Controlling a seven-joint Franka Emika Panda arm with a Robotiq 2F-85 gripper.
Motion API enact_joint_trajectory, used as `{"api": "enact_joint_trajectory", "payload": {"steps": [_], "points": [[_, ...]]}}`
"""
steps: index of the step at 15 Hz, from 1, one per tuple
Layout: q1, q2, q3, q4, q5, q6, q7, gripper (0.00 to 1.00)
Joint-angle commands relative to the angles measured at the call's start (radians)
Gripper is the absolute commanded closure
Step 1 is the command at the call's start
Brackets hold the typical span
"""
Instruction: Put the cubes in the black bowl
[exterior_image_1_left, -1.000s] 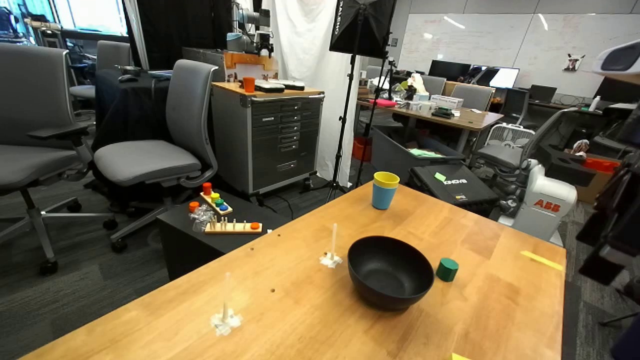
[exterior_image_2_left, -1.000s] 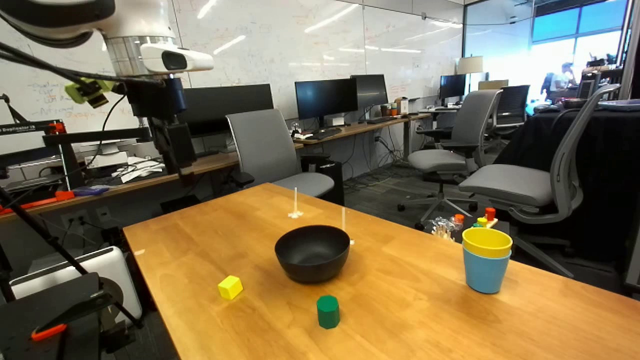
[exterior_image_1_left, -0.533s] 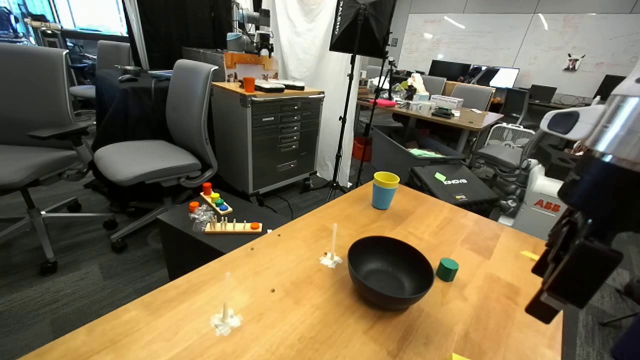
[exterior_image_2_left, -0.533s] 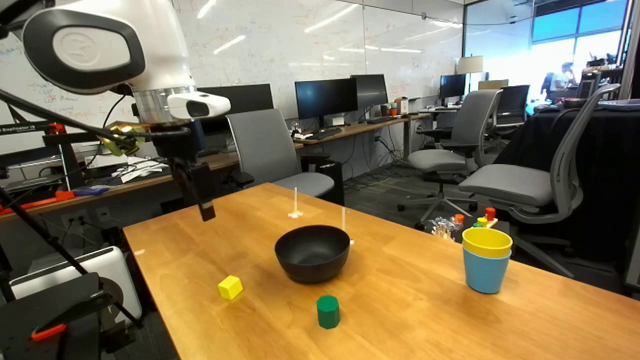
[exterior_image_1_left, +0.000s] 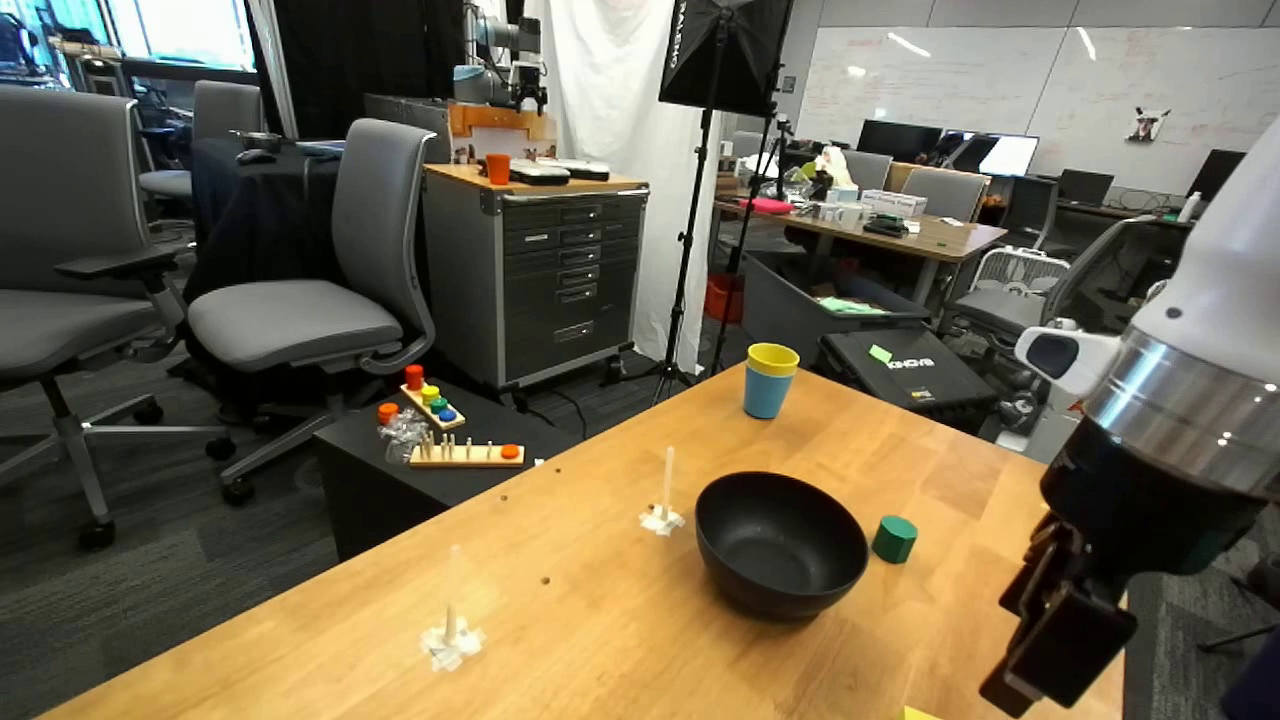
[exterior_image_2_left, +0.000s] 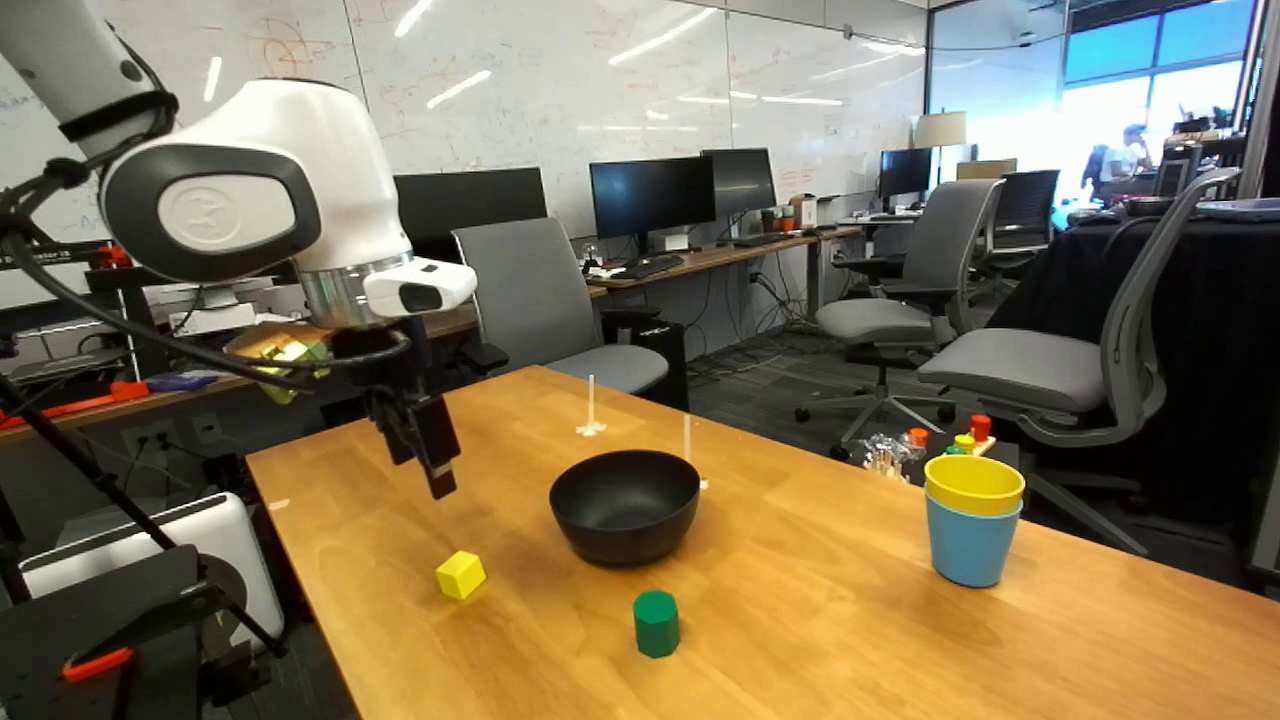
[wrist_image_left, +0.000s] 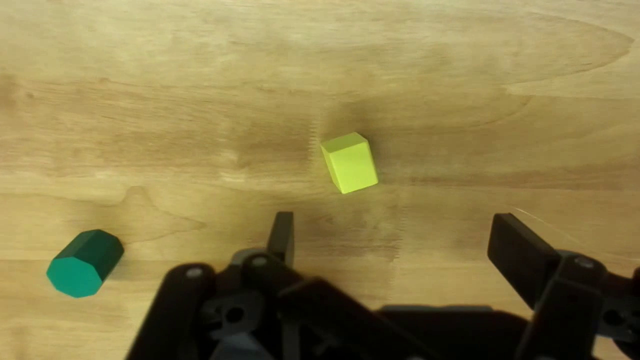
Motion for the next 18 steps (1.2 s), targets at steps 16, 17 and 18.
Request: {"api": "enact_joint_trajectory", "payload": {"steps": [16, 17, 18], "points": [[0.053, 0.415, -0.068, 0.209, -0.176, 0.171, 0.052, 0.00], [0.058, 0.424, -0.070, 0.215, -0.176, 0.171, 0.052, 0.00], [0.061, 0.430, -0.070, 0.218, -0.175, 0.166, 0.051, 0.00]]}}
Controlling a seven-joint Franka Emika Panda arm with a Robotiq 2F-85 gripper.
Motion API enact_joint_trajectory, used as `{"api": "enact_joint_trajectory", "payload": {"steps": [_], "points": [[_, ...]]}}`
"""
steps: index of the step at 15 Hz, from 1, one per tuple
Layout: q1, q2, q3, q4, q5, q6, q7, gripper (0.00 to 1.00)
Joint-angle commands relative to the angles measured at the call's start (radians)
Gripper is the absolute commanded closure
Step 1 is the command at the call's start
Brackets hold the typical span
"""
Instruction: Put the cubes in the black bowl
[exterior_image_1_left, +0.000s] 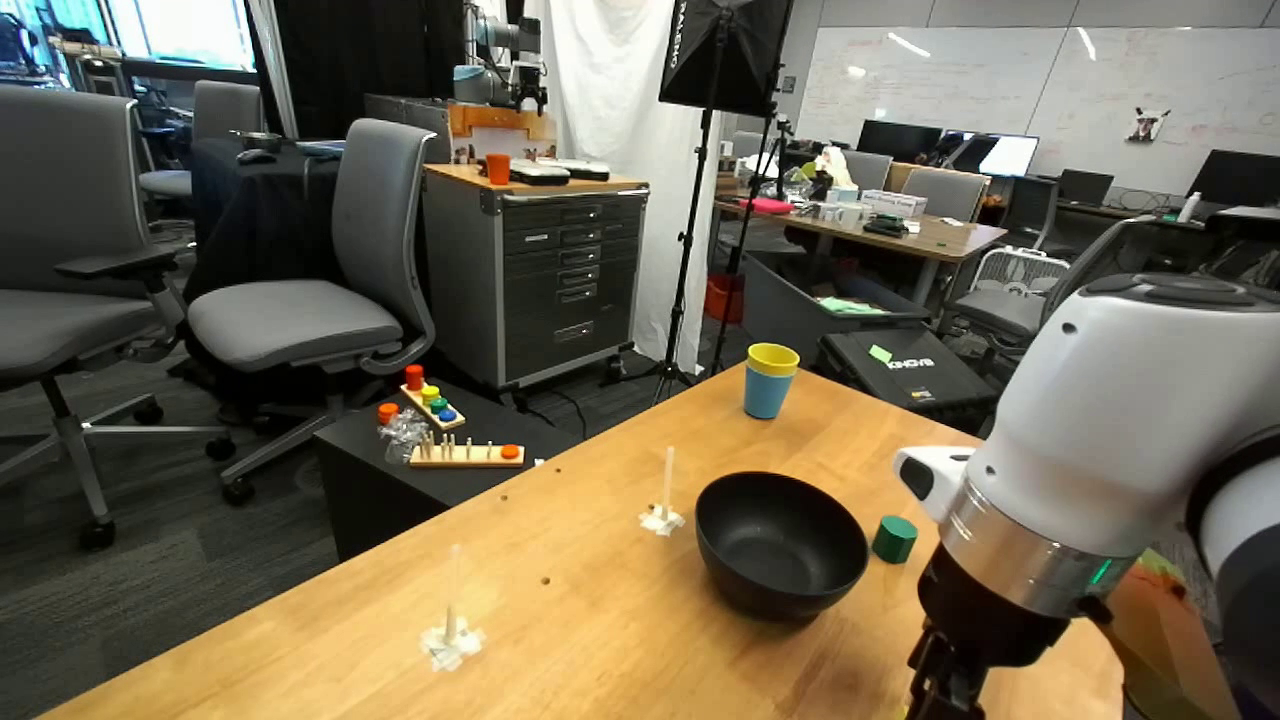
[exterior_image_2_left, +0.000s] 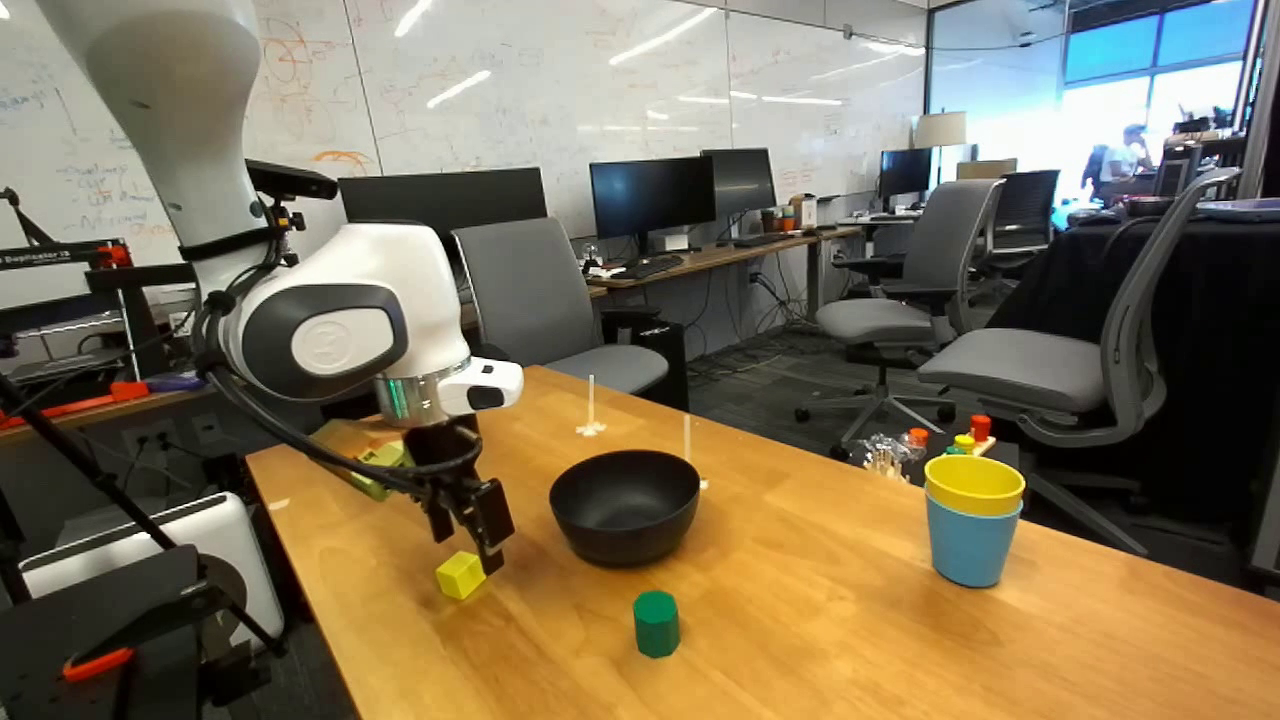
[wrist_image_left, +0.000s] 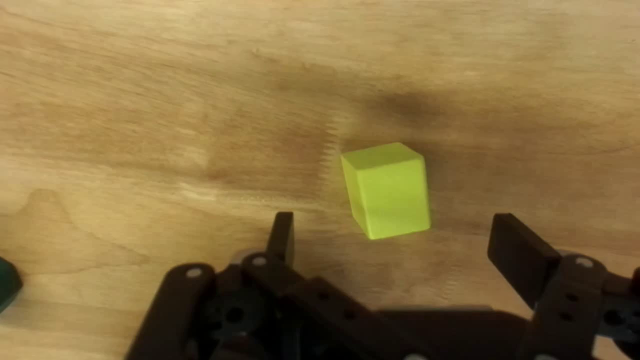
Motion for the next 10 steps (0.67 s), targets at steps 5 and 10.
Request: {"api": "enact_joint_trajectory", "payload": {"steps": [5, 10], "points": [[0.048, 0.051, -0.025, 0.038, -0.024, 0.002, 0.031, 0.42], [0.062, 0.031, -0.034, 0.033, -0.018, -0.021, 0.047, 0.81]]}}
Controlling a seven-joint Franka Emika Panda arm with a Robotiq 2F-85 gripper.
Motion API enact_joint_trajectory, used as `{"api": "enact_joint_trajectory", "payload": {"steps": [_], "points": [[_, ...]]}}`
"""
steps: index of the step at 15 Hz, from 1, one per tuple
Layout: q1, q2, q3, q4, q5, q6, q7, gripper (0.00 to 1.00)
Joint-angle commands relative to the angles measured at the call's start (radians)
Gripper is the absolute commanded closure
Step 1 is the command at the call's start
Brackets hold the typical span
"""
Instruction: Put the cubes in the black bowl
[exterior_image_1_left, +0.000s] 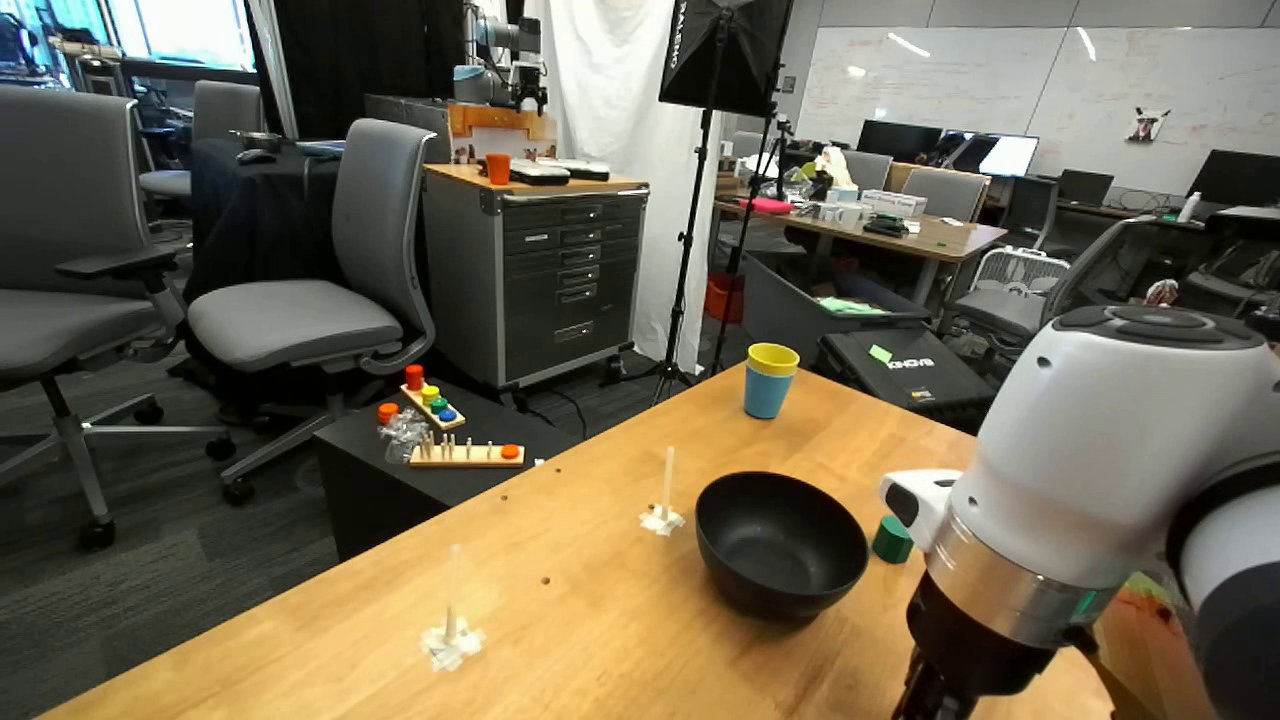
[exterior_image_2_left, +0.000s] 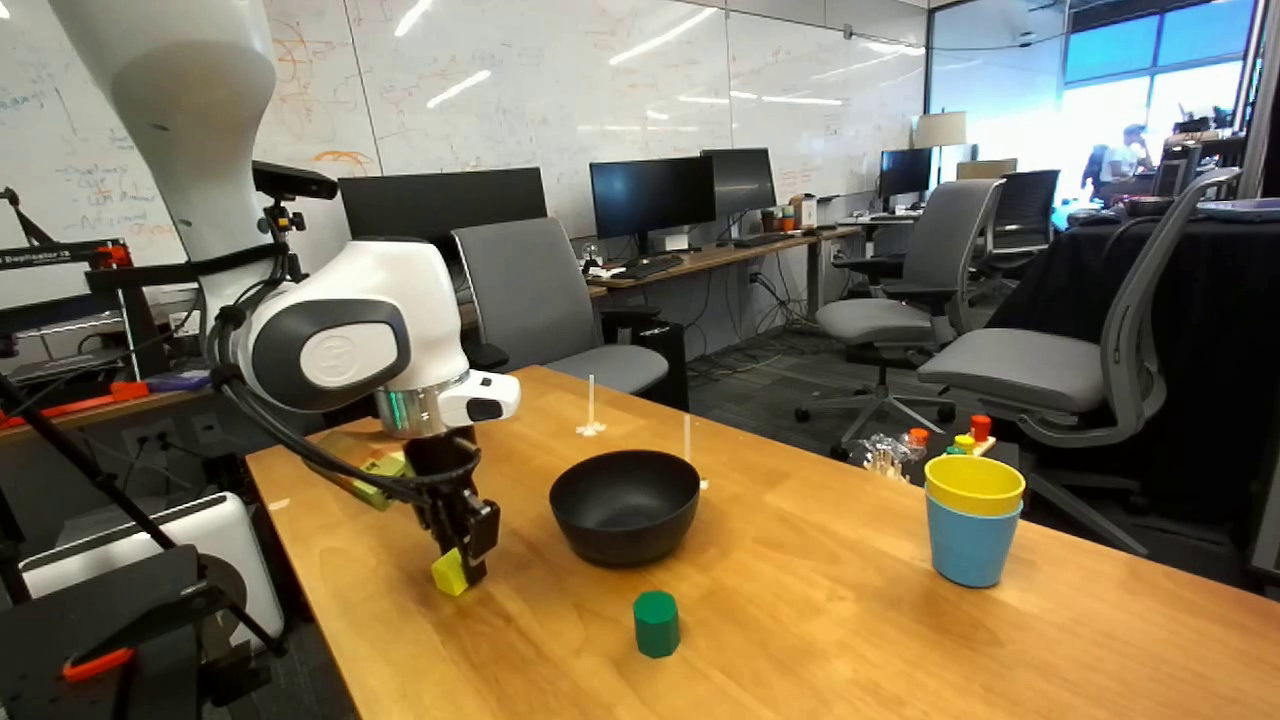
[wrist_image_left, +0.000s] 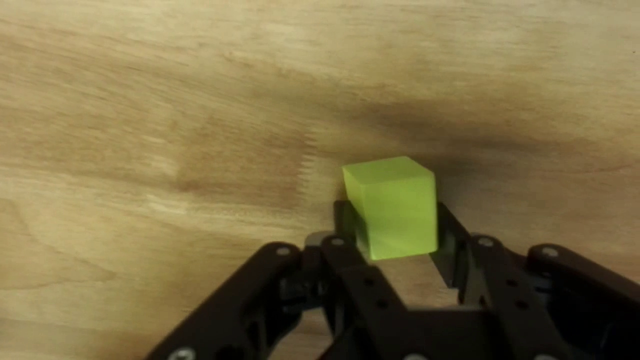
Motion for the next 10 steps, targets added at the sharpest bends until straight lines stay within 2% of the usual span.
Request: {"api": "enact_joint_trajectory", "payload": {"steps": [1, 2, 10], "points": [[0.030, -0.023, -0.028, 0.008, -0.014, -0.030, 0.048, 0.87], [0.037, -0.040, -0.036, 0.005, -0.014, -0.044, 0.060, 0.92], [0.047, -0.199, -0.089, 0.049, -0.041, -0.171, 0.166, 0.92]]}}
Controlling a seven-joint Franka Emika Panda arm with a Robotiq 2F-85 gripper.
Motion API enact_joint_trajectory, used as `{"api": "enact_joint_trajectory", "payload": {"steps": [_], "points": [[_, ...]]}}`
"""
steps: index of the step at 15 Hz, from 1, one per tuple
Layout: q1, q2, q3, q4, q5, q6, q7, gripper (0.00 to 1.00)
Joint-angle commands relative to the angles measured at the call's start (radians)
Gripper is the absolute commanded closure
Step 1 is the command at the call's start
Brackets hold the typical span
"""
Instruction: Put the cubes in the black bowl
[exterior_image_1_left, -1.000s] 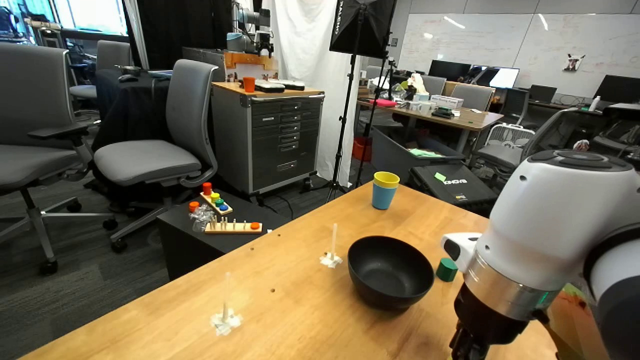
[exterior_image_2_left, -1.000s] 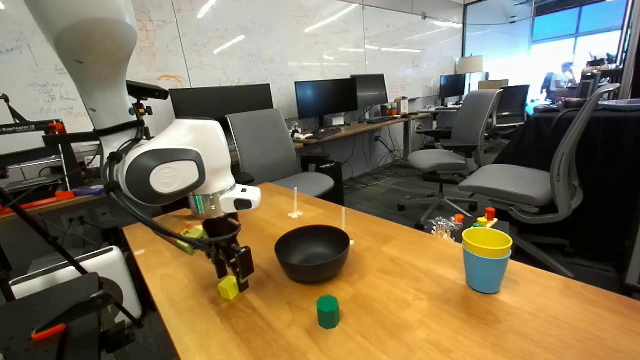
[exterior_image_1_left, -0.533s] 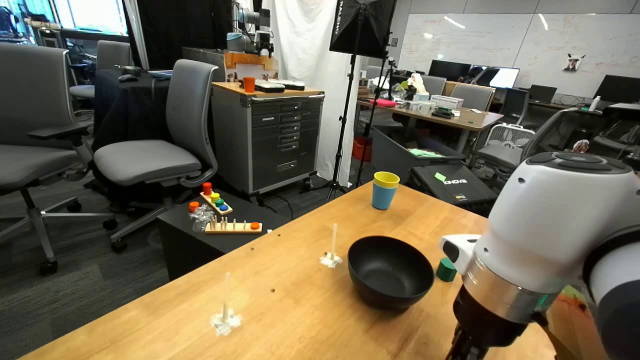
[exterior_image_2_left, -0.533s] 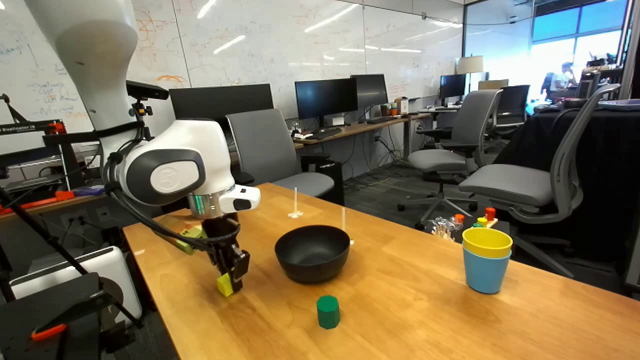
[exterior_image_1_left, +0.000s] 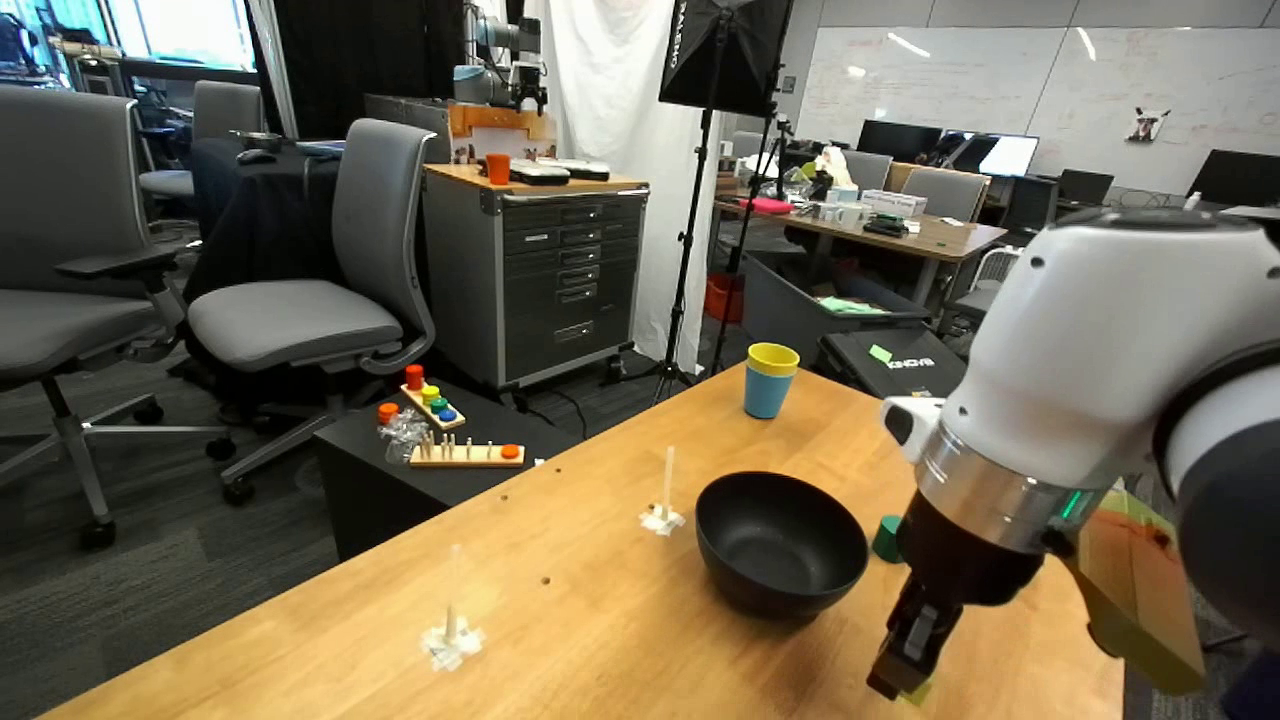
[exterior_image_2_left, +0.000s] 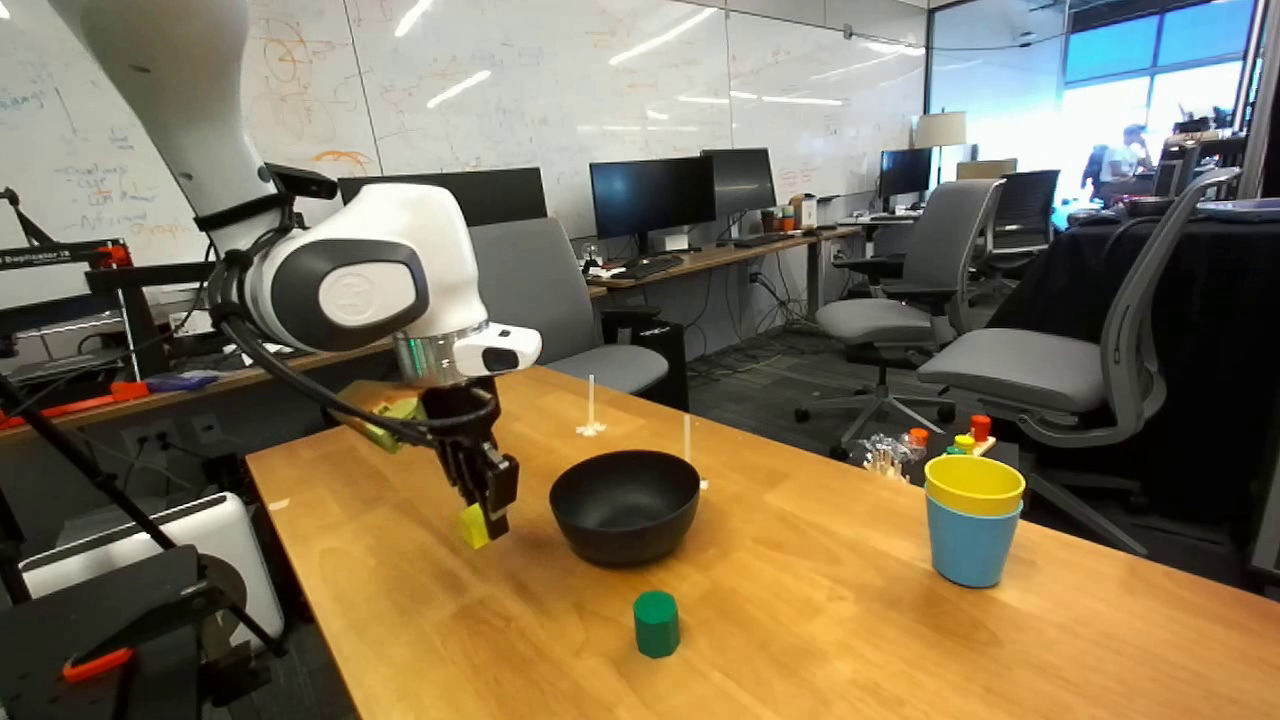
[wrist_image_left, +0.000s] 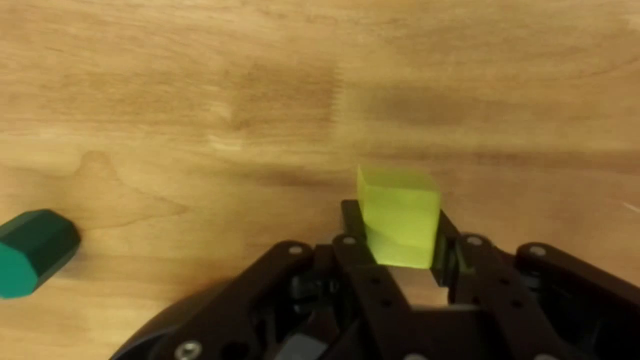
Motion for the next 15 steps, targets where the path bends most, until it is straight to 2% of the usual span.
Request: {"api": "enact_joint_trajectory", "payload": {"steps": [1, 4, 8, 15], "points": [[0.017, -0.098, -0.040, 0.039, -0.046, -0.058, 0.096, 0.92], [0.012, -0.104, -0.065, 0.095, -0.072, -0.045, 0.177, 0.92], [0.019, -0.048, -0.115, 0.161, -0.128, -0.010, 0.288, 0.92], [0.094, 0.098, -0.215, 0.235, -0.157, 0.027, 0.430, 0.92]]}}
